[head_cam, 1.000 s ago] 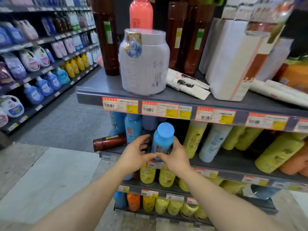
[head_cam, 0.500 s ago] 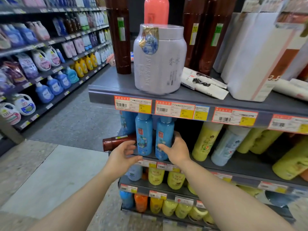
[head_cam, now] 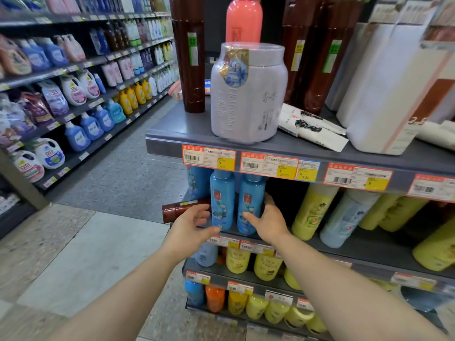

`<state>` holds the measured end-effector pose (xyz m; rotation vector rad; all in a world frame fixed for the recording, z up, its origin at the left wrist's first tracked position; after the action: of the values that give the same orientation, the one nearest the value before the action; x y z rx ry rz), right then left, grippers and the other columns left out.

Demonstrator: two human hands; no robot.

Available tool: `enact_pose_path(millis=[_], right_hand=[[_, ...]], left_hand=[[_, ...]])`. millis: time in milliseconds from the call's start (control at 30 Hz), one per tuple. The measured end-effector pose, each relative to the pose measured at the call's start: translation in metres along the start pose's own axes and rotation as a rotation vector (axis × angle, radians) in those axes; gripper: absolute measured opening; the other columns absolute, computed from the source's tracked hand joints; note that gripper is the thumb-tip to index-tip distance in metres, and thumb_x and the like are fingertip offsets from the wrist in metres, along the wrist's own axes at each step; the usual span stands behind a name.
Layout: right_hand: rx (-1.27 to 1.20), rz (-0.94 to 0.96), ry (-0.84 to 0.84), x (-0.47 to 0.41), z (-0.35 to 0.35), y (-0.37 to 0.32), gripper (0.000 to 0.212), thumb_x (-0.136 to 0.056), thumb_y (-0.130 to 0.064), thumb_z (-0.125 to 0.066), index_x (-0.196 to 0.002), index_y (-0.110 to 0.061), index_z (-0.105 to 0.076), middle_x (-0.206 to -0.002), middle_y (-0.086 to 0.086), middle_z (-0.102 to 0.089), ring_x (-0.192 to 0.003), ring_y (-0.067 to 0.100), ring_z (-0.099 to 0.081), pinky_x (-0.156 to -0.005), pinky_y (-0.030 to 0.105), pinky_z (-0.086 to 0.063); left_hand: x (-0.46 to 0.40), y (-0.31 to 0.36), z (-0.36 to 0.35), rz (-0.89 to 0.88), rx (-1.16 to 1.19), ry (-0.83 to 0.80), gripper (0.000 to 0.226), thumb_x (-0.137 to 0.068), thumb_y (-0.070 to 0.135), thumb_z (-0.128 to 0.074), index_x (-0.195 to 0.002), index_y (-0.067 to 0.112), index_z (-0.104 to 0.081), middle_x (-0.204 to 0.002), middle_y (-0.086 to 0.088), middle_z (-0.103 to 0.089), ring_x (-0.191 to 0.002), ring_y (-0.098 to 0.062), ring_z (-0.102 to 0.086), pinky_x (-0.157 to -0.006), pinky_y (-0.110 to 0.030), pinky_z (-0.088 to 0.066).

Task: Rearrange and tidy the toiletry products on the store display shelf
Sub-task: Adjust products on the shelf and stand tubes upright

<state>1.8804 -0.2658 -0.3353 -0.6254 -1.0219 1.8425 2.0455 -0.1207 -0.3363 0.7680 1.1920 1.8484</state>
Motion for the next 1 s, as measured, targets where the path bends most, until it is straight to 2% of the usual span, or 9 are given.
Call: enact_pose_path(millis=[100,233,367,433,500,600,733,933,1000], right_hand=[[-0.058,-0.05,0.035,0.006,0.004,-0.002,0.073,-0.081,-0.023,-0.076,-0.141,-0.021,-0.035,-0.128,0.0,-0.06,-0.115,0.018,-0.058,-0.087,0.025,-0.043],[-0.118,-0.058,0.081,0.023,0.011,-0.015,0.076,-0.081,-0.024,-0.076,-0.144,-0.02,-0.033,-0.125,-0.003,-0.056,-0.101,0.003,-0.051,-0.084,0.019,-0.042],[-0.098,-0.044,0.106,0.042,0.019,-0.027,0.072,-0.081,-0.024,-0.076,-0.142,-0.019,-0.038,-0.112,-0.014,-0.05,-0.082,-0.013,-0.048,-0.064,-0.002,-0.036],[-0.045,-0.051,0.101,0.051,0.021,-0.028,0.069,-0.081,-0.028,-0.076,-0.139,-0.022,-0.04,-0.114,-0.013,-0.049,-0.082,-0.01,-0.049,-0.068,0.002,-0.037],[-0.002,-0.058,0.075,0.057,0.018,-0.026,0.068,-0.082,-0.03,-0.074,-0.14,-0.023,-0.039,-0.126,-0.006,-0.051,-0.096,-0.001,-0.049,-0.082,0.014,-0.04],[-0.006,-0.063,0.029,0.061,0.006,-0.023,0.067,-0.083,-0.03,-0.073,-0.14,-0.025,-0.039,-0.13,-0.007,-0.051,-0.107,0.004,-0.05,-0.089,0.022,-0.043],[-0.078,-0.076,-0.028,0.065,-0.02,-0.019,0.064,-0.082,-0.025,-0.075,-0.137,-0.026,-0.042,-0.128,-0.007,-0.052,-0.112,0.007,-0.052,-0.095,0.028,-0.046],[-0.09,-0.071,-0.025,0.057,-0.047,-0.016,0.062,-0.08,-0.027,-0.076,-0.132,-0.032,-0.044,-0.117,-0.013,-0.052,-0.11,0.006,-0.052,-0.097,0.029,-0.046],[-0.082,-0.075,-0.024,0.056,-0.052,-0.013,0.063,-0.08,-0.03,-0.076,-0.134,-0.033,-0.043,-0.116,-0.016,-0.051,-0.109,0.004,-0.051,-0.095,0.027,-0.046]], left_hand=[[0.0,0.005,0.002,-0.01,-0.006,-0.001,0.068,-0.074,0.023,-0.081,-0.134,0.025,-0.048,-0.108,0.021,-0.055,-0.101,0.001,-0.056,-0.078,-0.015,-0.05],[0.0,0.017,0.006,-0.015,-0.022,0.002,0.067,-0.075,0.025,-0.08,-0.134,0.025,-0.047,-0.114,0.013,-0.058,-0.104,-0.001,-0.056,-0.079,-0.013,-0.045],[0.0,0.029,0.012,-0.028,-0.095,-0.002,0.065,-0.078,0.03,-0.077,-0.135,0.024,-0.047,-0.121,0.011,-0.058,-0.112,-0.006,-0.054,-0.093,-0.023,-0.044],[-0.003,0.026,0.023,-0.038,-0.229,0.051,0.062,-0.078,0.034,-0.076,-0.134,0.026,-0.049,-0.12,0.011,-0.057,-0.112,-0.008,-0.055,-0.093,-0.025,-0.044],[-0.01,0.017,0.041,-0.047,-0.397,0.15,0.059,-0.077,0.036,-0.076,-0.13,0.026,-0.054,-0.119,0.005,-0.059,-0.111,-0.015,-0.055,-0.093,-0.029,-0.043],[-0.031,-0.004,0.062,-0.027,-0.598,0.226,0.063,-0.076,0.042,-0.076,-0.132,0.026,-0.053,-0.131,-0.001,-0.055,-0.122,-0.022,-0.045,-0.103,-0.037,-0.035],[-0.063,-0.032,0.064,-0.017,-0.75,0.152,0.07,-0.075,0.049,-0.074,-0.137,0.03,-0.047,-0.143,-0.002,-0.046,-0.132,-0.025,-0.035,-0.11,-0.04,-0.026],[-0.096,-0.061,0.055,-0.085,-0.952,0.021,0.075,-0.074,0.061,-0.067,-0.14,0.035,-0.041,-0.144,0.002,-0.047,-0.132,-0.024,-0.039,-0.108,-0.041,-0.031],[-0.101,-0.071,0.054,-0.087,-0.99,-0.02,0.077,-0.074,0.063,-0.066,-0.141,0.035,-0.039,-0.139,0.002,-0.052,-0.126,-0.023,-0.046,-0.102,-0.039,-0.035]])
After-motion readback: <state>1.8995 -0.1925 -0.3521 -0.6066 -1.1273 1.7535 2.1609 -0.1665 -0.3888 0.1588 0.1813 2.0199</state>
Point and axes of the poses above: each hand's wrist, its own x-axis away from the middle knuckle, its own z-axis out of the back of the hand, y = z × x, the point moved 7 cm from there along -x, towards the middle knuckle
